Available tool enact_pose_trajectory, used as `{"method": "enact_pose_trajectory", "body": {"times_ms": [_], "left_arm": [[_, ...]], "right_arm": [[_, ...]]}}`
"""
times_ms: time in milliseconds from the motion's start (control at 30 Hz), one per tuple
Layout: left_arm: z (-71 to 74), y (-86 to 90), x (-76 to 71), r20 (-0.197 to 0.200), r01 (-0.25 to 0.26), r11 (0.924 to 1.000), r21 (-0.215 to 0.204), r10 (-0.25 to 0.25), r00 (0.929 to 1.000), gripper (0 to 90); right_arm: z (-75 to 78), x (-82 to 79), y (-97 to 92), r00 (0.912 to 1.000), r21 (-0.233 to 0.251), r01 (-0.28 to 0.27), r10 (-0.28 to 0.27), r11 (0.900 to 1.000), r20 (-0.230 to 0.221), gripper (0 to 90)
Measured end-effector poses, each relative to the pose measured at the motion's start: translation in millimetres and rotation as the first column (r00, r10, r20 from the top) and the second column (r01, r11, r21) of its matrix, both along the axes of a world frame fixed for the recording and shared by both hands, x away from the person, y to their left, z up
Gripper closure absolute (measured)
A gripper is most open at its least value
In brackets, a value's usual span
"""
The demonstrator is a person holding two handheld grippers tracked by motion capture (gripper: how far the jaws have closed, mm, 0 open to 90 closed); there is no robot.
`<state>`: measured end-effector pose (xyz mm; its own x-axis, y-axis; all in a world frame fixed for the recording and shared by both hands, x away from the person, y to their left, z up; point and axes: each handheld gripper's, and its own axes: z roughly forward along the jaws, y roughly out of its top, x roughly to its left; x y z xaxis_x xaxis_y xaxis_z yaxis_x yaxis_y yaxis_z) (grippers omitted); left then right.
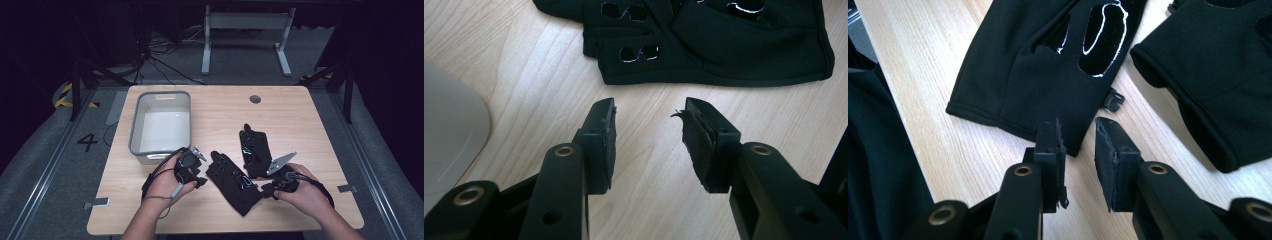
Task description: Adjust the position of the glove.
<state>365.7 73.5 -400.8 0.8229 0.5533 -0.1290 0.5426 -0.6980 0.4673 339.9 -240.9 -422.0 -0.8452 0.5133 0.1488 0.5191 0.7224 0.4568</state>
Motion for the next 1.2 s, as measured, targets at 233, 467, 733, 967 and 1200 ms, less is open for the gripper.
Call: {"method": "enact_pose_trajectory", "body": {"times_ms": [233,467,733,967,1200], "left_arm": [[-5.4,-5.2,3.6,0.004,0.005,1.0,0.006,-0.005,1.0,57.5],[-13.4,-12.4,7.9,0.005,-0.016,0.9999,-0.005,0.016,0.9999,57.8],[-26.6,-21.0,19.9,0.002,-0.045,0.999,-0.005,0.045,0.999,59.0],[-34.9,-27.1,27.9,-0.024,-0.049,0.9988,-0.008,0.048,0.9985,59.6],[-37.3,-29.9,29.2,-0.032,-0.069,0.9969,0.038,0.071,0.997,86.9]], "right_arm": [[-4.3,-4.9,8.4,0.9998,-0.001,0.017,-0.016,0.9999,0.015,71.5],[-14.7,-3.4,9.4,0.9988,-0.031,0.049,-0.049,0.9983,-0.005,70.6],[-15.4,-6.1,12.5,0.9992,-0.057,0.028,-0.027,0.9979,0.029,74.6],[-15.2,-7.9,14.2,0.9986,-0.079,0.018,-0.014,0.9967,0.052,78.2],[-14.9,-8.3,15.1,0.9977,-0.094,0.006,0.001,0.9955,0.067,86.1]]}}
